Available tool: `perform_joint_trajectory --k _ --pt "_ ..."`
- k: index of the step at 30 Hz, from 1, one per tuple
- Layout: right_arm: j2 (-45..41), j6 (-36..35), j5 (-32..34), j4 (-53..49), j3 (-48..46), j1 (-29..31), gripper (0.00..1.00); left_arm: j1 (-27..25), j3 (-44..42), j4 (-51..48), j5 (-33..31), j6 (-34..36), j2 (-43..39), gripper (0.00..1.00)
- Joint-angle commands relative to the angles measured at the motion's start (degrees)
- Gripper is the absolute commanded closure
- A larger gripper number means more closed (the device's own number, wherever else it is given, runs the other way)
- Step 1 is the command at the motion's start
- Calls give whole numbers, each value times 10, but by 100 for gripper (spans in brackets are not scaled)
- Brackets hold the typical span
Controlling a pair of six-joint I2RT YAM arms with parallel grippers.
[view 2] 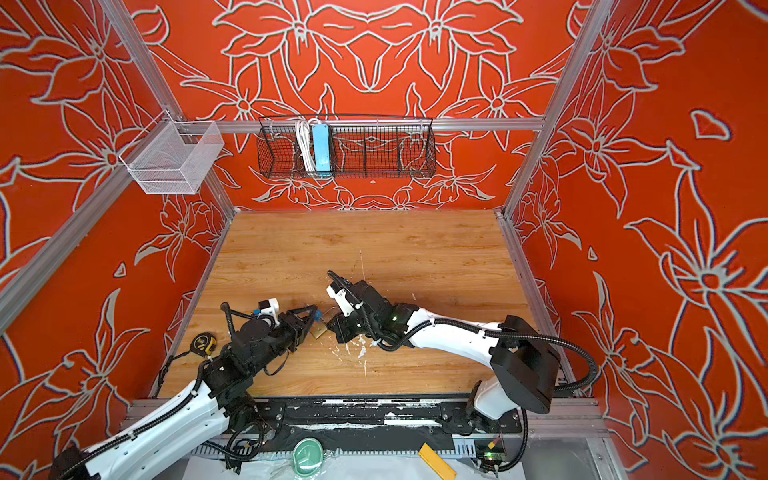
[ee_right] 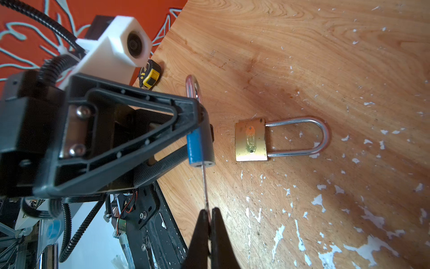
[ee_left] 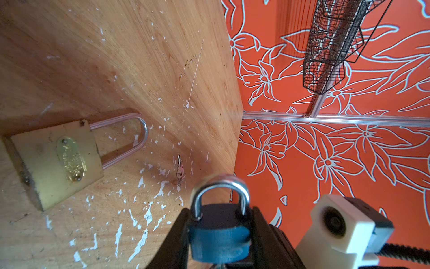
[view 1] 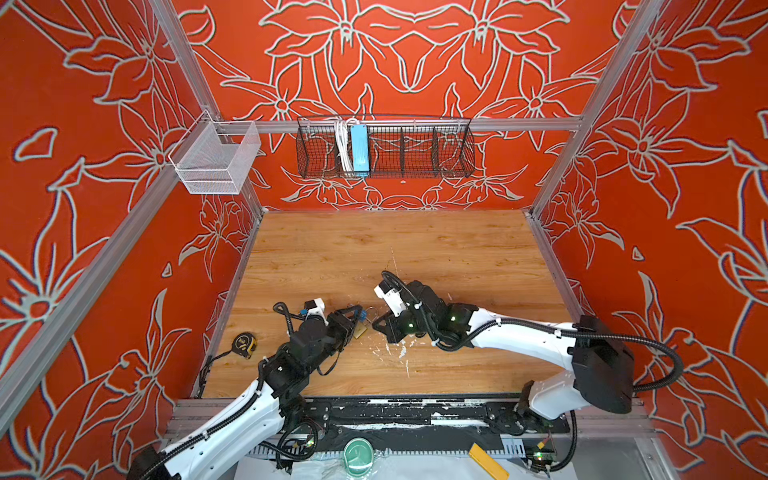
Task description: Unlock with the key
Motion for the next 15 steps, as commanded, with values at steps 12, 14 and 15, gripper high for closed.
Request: perform_joint_trajectory --k 12,14,15 --pt "9 14 -25 66 22 -6 100 -4 46 53 76 34 53 100" --pt "16 18 -29 72 27 -6 100 -4 44 56 73 33 50 100" --pt "19 19 -30 71 30 -6 100 -4 45 54 72 35 47 100"
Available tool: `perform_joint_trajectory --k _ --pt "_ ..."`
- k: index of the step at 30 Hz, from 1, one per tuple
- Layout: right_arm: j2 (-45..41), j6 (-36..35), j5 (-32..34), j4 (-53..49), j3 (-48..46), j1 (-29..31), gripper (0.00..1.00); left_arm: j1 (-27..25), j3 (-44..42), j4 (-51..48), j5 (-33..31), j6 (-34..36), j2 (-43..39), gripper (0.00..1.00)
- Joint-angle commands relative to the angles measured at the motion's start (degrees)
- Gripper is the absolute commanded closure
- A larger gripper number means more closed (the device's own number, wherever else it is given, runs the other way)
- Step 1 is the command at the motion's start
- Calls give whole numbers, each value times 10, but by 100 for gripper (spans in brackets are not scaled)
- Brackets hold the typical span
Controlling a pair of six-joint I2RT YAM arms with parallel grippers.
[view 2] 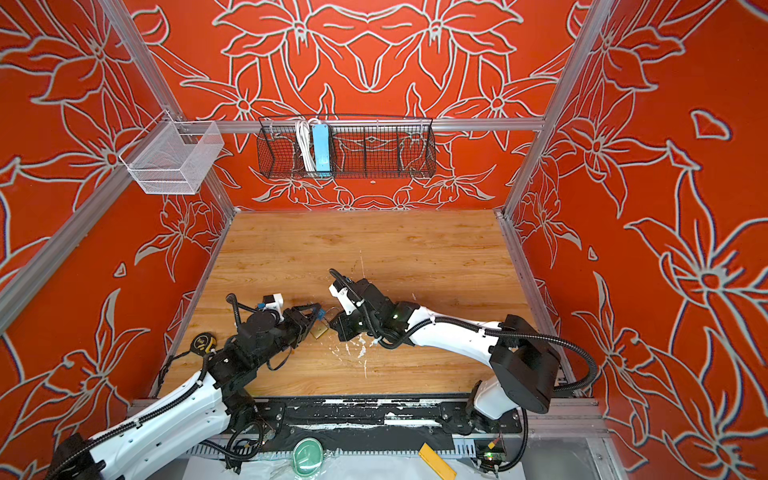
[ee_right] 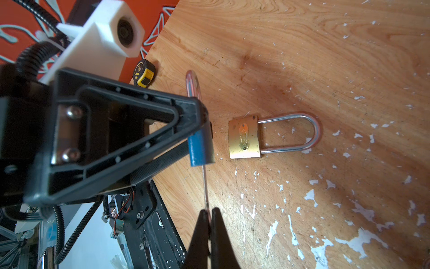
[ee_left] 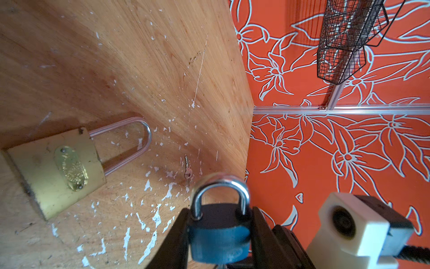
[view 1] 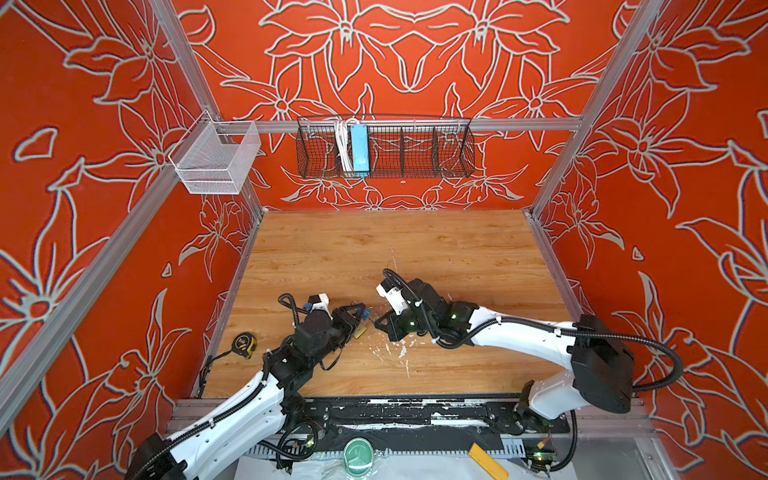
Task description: Unlock with the key
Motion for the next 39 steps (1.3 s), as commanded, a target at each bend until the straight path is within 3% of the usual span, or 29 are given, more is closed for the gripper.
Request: perform_joint_trajectory --k 1,7,10,17,23,32,39 --pt "18 12 -23 72 35 3 100 -9 18 51 60 8 -9 100" --pt "31 3 -11 49 59 5 100 -9 56 -13 69 30 5 100" --pt "16 -18 26 42 55 5 100 -9 68 -34 83 28 25 100" --pt "-7 -56 62 55 37 3 100 -10 59 39 132 24 59 100" --pt "2 38 -28 151 3 -15 100 -10 85 10 149 38 78 100" --pt "-5 184 -94 321 -131 -50 100 -22 128 -51 182 -11 172 100" --pt "-30 183 -81 309 -171 -52 100 -29 154 -119 179 -24 201 100"
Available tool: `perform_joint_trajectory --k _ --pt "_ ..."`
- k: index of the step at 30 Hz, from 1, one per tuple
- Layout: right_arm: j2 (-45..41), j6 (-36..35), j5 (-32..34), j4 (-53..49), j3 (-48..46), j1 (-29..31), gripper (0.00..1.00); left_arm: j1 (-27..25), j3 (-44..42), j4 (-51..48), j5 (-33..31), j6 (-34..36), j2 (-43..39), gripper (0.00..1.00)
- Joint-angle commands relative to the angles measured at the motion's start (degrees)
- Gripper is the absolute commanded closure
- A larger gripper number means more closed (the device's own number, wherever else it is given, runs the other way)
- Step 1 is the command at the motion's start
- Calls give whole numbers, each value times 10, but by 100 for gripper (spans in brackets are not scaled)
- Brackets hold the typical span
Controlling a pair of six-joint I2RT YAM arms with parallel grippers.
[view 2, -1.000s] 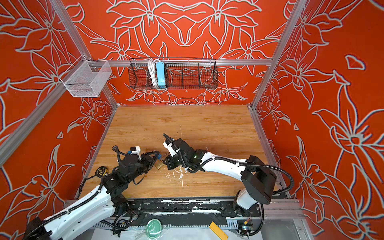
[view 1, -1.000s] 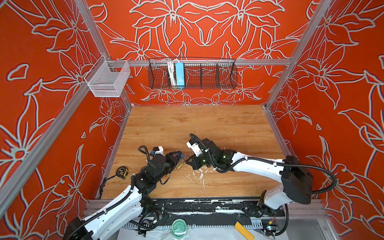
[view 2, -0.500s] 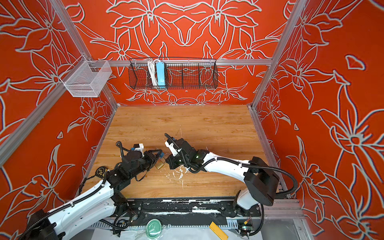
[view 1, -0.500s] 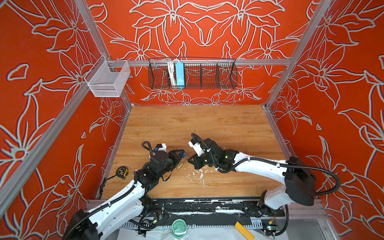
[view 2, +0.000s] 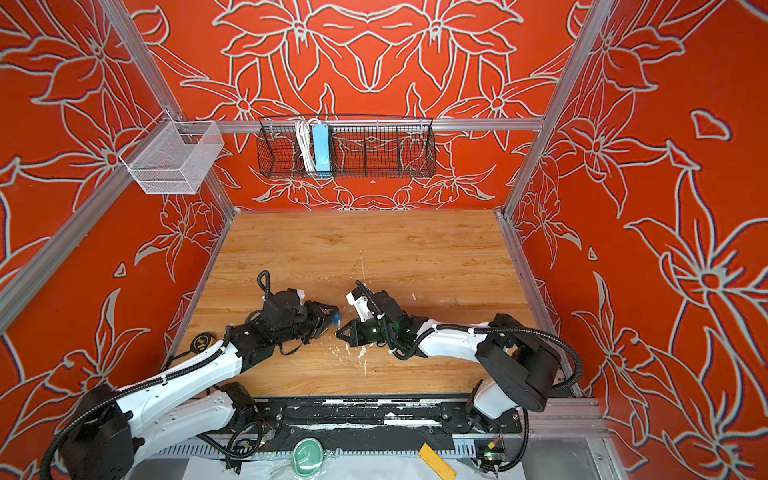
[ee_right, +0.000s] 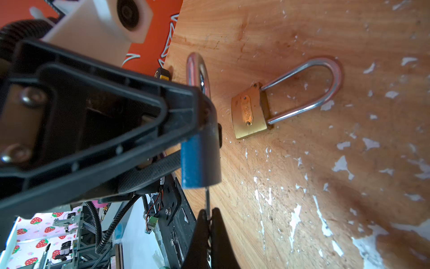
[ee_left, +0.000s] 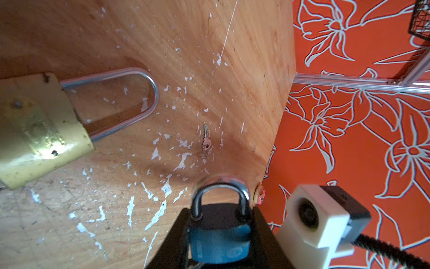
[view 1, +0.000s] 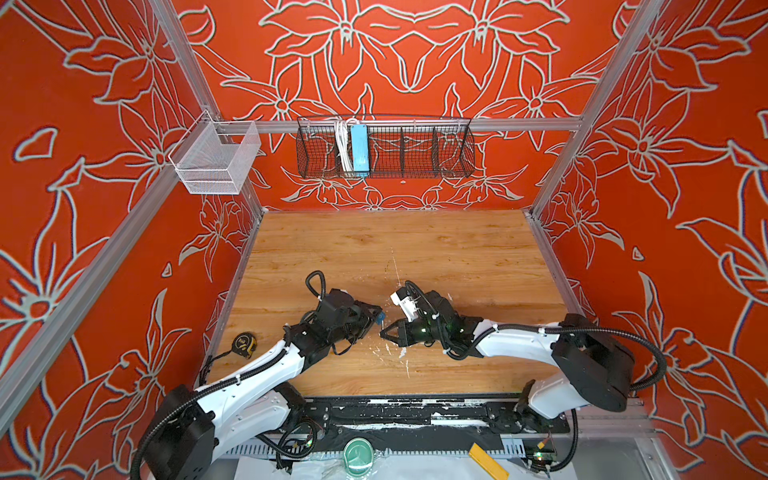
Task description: Unlock with the key
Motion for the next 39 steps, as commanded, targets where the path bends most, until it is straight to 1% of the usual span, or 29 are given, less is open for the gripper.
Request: perform_joint_trajectory --k 1,7,10,14,18,26,35,39 --pt "-34 13 16 57 2 -6 100 -18 32 -49 79 0 7 100" --pt "-62 15 4 17 -13 -11 100 -18 67 -120 69 47 18 100" --pt "-77 14 -1 1 -27 -12 100 -18 94 -158 62 88 27 100" --pt "-84 10 -16 -10 -40 -18 100 -18 111 -171 61 128 27 100" --pt "-82 8 -44 -9 -38 -22 100 -18 111 -177 43 136 16 100" --pt "-80 13 -52 -13 -39 -23 100 -18 131 -197 34 189 7 100" --pt "-74 23 -52 -2 -39 -23 100 -18 129 -232 2 199 -2 100" --pt "-63 23 -67 2 -32 -23 100 -18 121 -220 -3 183 -6 100"
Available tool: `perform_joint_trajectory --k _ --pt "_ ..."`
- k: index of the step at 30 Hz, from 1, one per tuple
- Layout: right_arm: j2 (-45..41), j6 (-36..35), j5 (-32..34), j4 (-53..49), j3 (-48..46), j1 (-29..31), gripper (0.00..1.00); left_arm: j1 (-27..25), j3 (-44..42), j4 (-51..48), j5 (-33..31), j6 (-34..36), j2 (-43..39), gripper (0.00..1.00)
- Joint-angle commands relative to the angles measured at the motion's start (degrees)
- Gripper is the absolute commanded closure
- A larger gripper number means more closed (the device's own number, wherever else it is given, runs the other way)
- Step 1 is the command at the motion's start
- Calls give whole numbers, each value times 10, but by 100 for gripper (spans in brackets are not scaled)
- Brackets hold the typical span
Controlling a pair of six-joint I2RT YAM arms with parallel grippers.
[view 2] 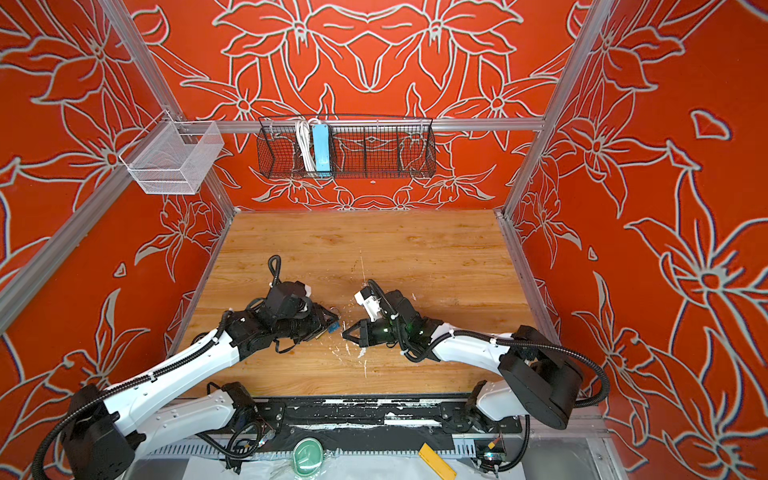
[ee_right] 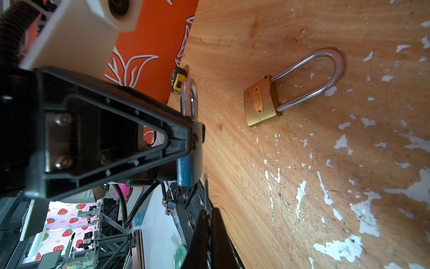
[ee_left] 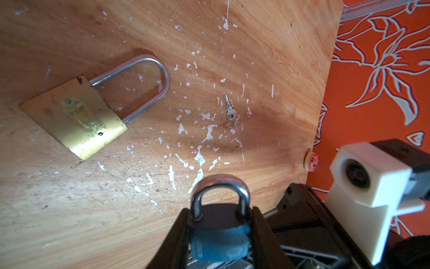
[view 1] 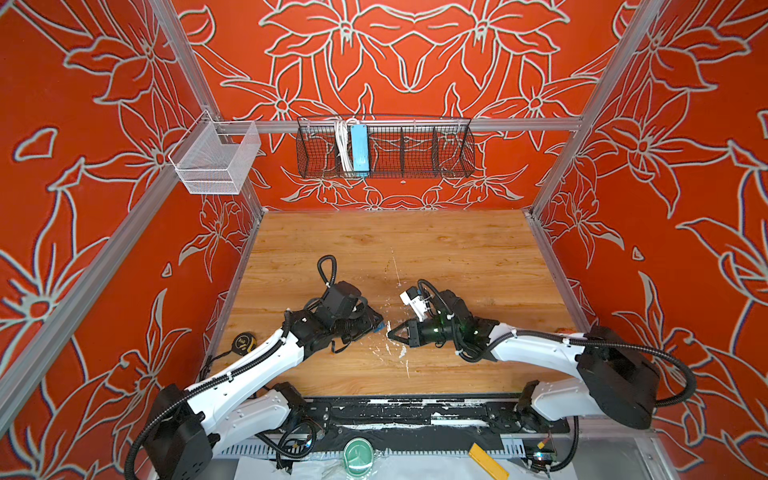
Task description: Unlock with the key
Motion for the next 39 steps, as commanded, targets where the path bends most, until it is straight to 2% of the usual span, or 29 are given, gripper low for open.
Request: perform_joint_trajectory --k 1,9,21,30,39 --pt "14 11 -15 21 7 -1 100 -3 -1 15 -10 -7 -15 100" --pt "56 11 -74 34 39 14 100 -11 4 12 -40 12 -17 100" --pt "84 13 -79 41 62 25 100 -36 11 6 -85 45 -15 100" --pt "85 4 -64 18 73 23 100 -36 7 7 -83 60 -17 100" --pt "96 2 -70 18 81 21 100 -36 -3 6 -85 63 -58 100"
